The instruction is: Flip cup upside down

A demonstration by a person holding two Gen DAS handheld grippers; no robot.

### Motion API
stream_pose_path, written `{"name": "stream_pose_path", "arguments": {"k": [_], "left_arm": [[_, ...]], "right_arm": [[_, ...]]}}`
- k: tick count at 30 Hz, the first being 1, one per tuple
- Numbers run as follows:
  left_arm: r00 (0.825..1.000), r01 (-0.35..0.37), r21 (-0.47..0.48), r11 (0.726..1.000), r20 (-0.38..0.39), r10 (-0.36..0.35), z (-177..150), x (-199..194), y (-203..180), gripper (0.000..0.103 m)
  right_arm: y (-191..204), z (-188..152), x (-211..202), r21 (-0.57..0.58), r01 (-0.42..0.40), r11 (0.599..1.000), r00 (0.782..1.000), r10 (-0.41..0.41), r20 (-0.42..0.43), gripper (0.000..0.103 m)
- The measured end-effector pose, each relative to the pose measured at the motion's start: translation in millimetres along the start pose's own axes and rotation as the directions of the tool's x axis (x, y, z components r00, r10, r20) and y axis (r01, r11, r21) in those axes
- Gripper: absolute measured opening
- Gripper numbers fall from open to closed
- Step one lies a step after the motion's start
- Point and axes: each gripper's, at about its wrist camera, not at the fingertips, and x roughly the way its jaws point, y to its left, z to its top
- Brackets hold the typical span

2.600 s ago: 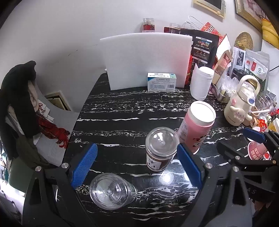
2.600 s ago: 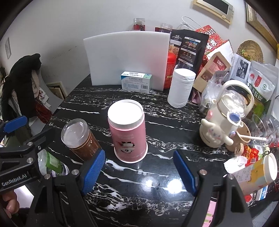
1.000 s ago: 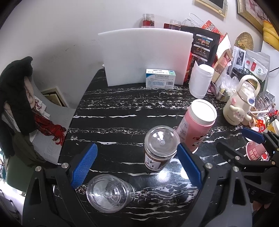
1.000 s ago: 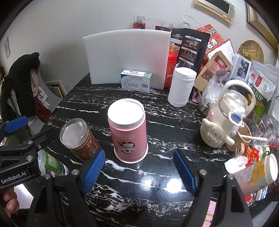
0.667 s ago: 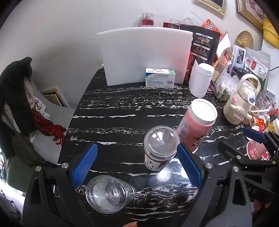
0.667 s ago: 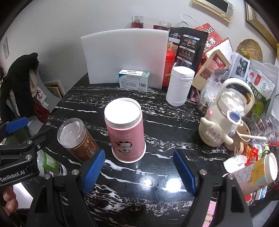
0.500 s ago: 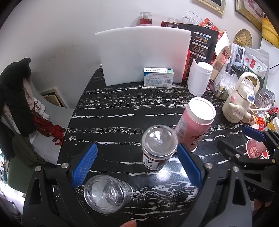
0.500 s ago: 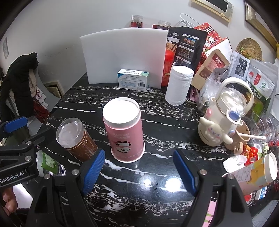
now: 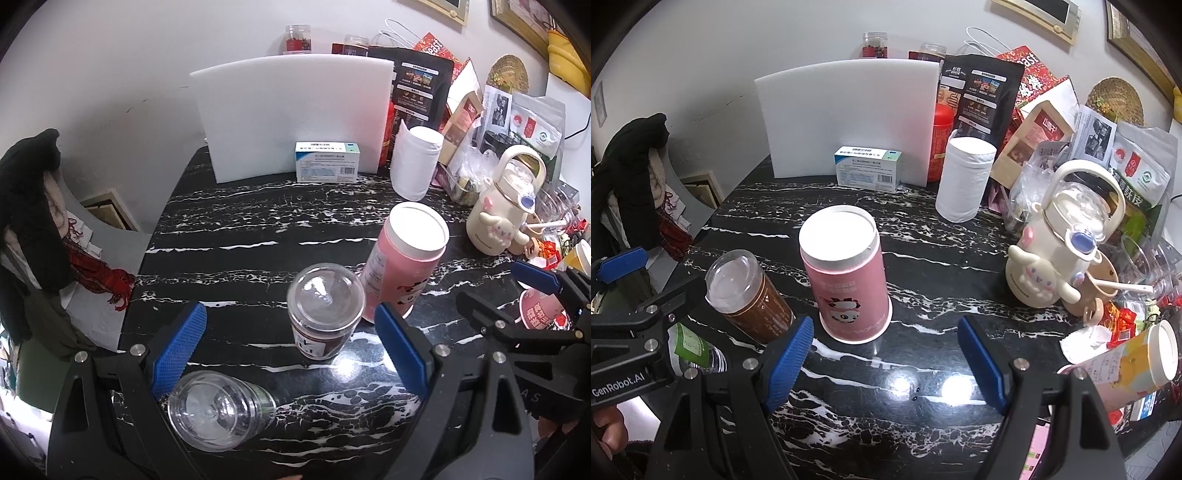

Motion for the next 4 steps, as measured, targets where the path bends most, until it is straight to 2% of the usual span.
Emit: {"name": "stream_pose_path", "arguments": {"k": [4], "left_arm": [[1.000, -0.010, 0.009, 1.000, 0.013, 0.010, 0.4, -1.5, -1.9, 0.092]], "right_arm": [[0.4, -0.4, 0.5, 0.000, 0.000, 1.000, 1.000, 0.000, -0.002, 0.081]]}}
